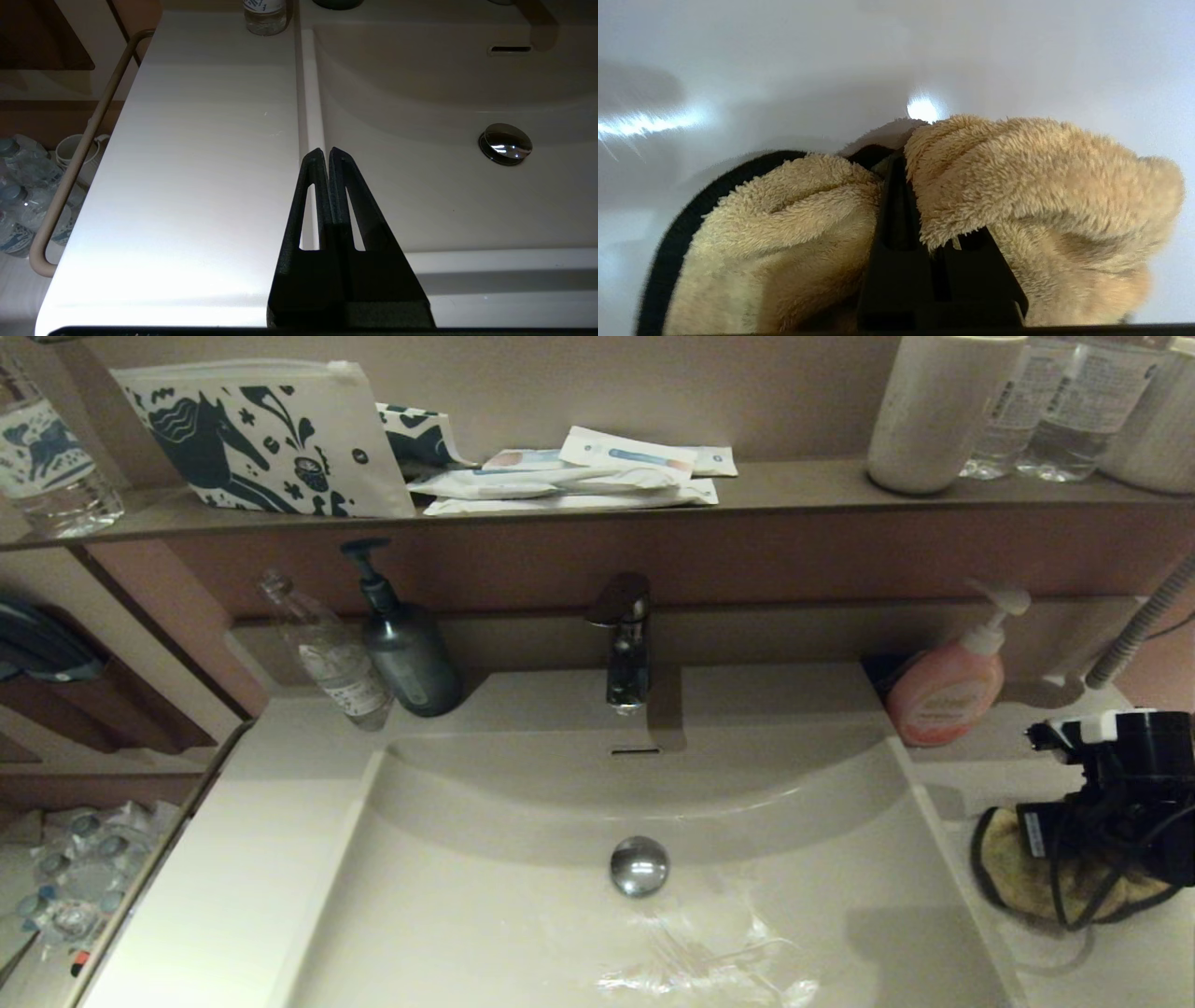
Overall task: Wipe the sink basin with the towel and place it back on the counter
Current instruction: Wipe the sink
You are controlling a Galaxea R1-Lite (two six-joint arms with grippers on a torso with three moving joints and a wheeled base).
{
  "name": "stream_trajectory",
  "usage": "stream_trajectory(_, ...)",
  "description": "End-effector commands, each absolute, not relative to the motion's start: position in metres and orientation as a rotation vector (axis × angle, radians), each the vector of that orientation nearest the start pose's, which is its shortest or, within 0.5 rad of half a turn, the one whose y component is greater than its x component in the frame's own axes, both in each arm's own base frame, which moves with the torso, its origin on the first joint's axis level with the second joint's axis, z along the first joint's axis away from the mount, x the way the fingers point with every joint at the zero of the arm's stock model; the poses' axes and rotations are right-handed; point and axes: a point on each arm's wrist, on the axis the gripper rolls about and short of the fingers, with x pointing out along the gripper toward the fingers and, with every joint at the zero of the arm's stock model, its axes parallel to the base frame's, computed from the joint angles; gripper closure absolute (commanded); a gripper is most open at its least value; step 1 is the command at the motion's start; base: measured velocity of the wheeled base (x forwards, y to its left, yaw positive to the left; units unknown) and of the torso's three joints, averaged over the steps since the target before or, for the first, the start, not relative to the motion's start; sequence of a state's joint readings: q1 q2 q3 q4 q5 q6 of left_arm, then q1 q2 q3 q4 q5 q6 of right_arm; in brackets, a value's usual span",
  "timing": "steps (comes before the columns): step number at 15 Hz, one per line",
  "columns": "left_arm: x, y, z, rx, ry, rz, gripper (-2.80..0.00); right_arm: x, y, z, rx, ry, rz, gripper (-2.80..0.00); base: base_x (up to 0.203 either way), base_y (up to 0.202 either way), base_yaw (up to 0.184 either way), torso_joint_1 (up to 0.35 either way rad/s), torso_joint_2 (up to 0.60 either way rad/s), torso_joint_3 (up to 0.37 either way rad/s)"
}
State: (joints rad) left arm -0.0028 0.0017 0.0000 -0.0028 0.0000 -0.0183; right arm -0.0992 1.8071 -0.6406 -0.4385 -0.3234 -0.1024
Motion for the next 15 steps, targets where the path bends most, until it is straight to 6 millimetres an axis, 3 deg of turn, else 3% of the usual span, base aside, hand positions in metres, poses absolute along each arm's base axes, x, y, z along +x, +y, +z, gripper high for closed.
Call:
stream_trajectory(1, -0.023, 0.0, 0.076, -0.02, 0.0, -0.003, 0.0, 0.26, -0.037, 0.093, -0.215, 0.781, -0.376, 0.0, 0.0, 0.0, 0.0, 0.0, 0.0, 0.0)
stream_trajectory(3, -0.023, 0.0, 0.076, -0.019, 0.0, -0.003, 0.0, 0.239, -0.039, 0.086, -0.269, 0.837, -0.368, 0.0, 0.0, 0.0, 0.0, 0.0, 0.0, 0.0)
stream_trajectory(5, -0.023, 0.0, 0.076, -0.02, 0.0, -0.003, 0.0, 0.239, -0.047, 0.078, -0.272, 0.856, -0.389, 0.0, 0.0, 0.0, 0.0, 0.0, 0.0, 0.0)
stream_trajectory(10, -0.023, 0.0, 0.076, -0.02, 0.0, -0.003, 0.0, 0.287, -0.063, 0.057, -0.246, 0.68, -0.445, 0.0, 0.0, 0.0, 0.0, 0.0, 0.0, 0.0)
stream_trajectory(15, -0.023, 0.0, 0.076, -0.019, 0.0, -0.003, 0.0, 0.339, -0.082, 0.078, -0.223, 0.47, -0.502, 0.0, 0.0, 0.0, 0.0, 0.0, 0.0, 0.0)
